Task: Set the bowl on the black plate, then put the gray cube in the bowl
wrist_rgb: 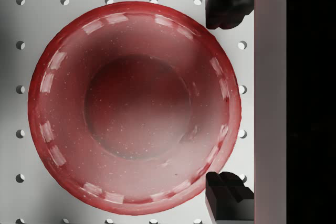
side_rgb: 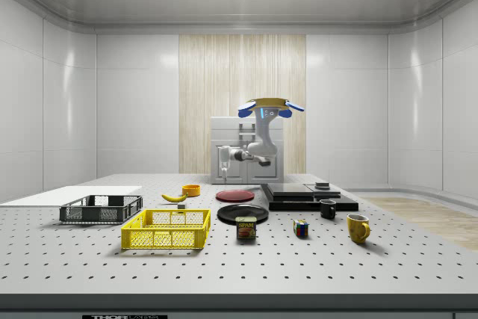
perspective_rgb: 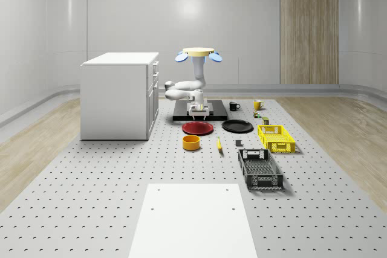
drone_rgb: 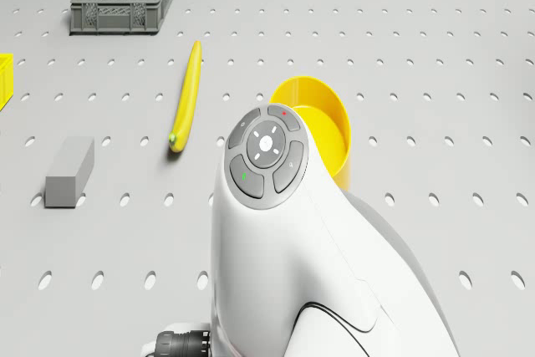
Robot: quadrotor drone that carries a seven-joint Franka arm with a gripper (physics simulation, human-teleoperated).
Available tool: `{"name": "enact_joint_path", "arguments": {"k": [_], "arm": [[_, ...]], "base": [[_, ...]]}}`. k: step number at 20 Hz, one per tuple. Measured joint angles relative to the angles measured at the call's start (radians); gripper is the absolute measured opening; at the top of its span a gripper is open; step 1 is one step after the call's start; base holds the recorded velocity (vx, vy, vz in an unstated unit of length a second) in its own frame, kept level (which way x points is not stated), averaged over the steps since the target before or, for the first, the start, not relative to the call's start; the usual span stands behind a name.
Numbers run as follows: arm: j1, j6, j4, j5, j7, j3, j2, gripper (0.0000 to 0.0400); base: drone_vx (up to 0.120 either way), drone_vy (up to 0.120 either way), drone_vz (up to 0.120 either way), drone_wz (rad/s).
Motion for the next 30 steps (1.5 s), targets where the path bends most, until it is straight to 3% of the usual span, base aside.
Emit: {"name": "enact_joint_path", "arguments": {"k": [30], "arm": [[-0.018, 0.069, 0.004, 0.032, 0.015, 0.013, -0.074, 0.0400]], "base": [[0.120, 0.000, -0.009, 0.000]]}}
